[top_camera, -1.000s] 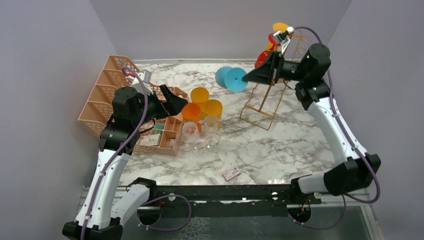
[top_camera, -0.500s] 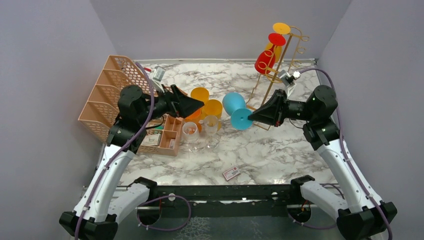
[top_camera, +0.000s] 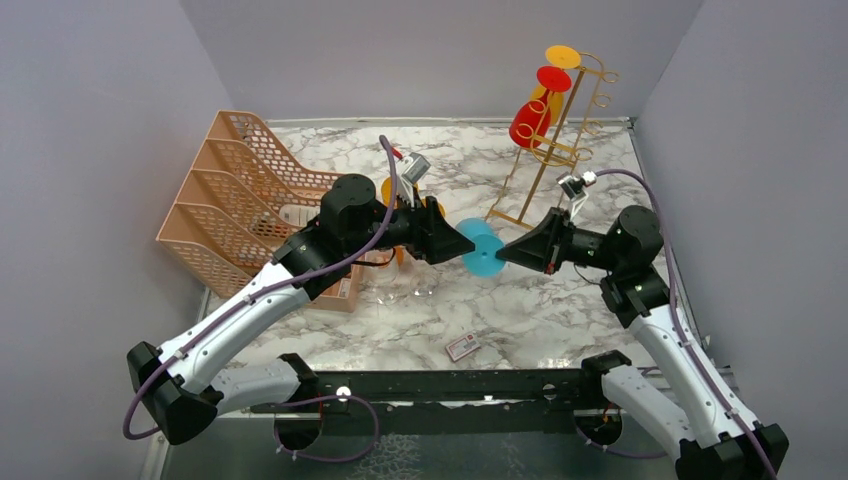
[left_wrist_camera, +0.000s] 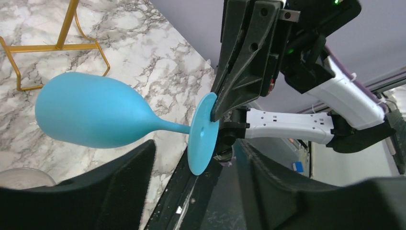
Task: Take the wine glass off the wine glass rack
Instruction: Place the wine glass at the center of the board.
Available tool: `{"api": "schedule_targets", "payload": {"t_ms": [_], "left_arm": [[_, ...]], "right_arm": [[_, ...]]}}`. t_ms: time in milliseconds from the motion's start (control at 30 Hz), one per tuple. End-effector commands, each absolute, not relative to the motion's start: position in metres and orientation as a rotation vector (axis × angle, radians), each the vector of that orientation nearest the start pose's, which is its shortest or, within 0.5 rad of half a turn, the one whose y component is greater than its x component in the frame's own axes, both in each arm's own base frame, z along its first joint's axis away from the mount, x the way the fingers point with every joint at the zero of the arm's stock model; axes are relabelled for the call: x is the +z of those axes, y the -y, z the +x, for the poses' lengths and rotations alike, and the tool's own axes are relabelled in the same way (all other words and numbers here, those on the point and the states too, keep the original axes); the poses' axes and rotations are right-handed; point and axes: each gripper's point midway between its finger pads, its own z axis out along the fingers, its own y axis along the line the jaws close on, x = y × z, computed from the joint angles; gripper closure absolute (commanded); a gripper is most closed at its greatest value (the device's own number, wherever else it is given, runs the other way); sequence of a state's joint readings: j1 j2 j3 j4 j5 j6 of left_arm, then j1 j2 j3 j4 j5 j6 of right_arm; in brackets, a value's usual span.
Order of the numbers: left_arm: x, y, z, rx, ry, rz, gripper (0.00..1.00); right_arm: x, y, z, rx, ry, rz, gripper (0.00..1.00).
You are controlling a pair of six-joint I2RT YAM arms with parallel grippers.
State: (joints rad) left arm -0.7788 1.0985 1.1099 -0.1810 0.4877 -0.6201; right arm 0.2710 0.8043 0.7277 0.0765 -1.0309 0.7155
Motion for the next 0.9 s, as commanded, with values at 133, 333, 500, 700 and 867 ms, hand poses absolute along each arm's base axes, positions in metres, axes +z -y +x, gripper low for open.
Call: {"api": "schedule_targets", "payload": {"t_ms": [133,333,500,700,867], "left_arm": [[0.364,0.332,0.179,-1.4,-1.787,0.598,0.5],[0.353,0.346,0.17,-1.431,-1.815,0.664,0.54],[0.345,0.349,0.163,-1.445,-1.826,0.708,0.82],[0.345,0.348,0.165,-1.424,-1.82,0.697,1.0],[0.348,0.353,0.164,-1.448,-1.791,0.724,1.0]], "right_arm": [[0.331,-0.217,0.179,1.533,-1.663,-0.417,0.99],[0.333,-0.216,0.179,1.503,-1.662,-0.435,0.99],[0.334,-0.216,0.178,1.496,-1.655,-0.453,0.99],[0.329,-0.216,0.172,1.483,-1.663,-0.53,0.99],[0.319,-0.214,0.171,1.452,-1.695,-0.539,0.85]]}}
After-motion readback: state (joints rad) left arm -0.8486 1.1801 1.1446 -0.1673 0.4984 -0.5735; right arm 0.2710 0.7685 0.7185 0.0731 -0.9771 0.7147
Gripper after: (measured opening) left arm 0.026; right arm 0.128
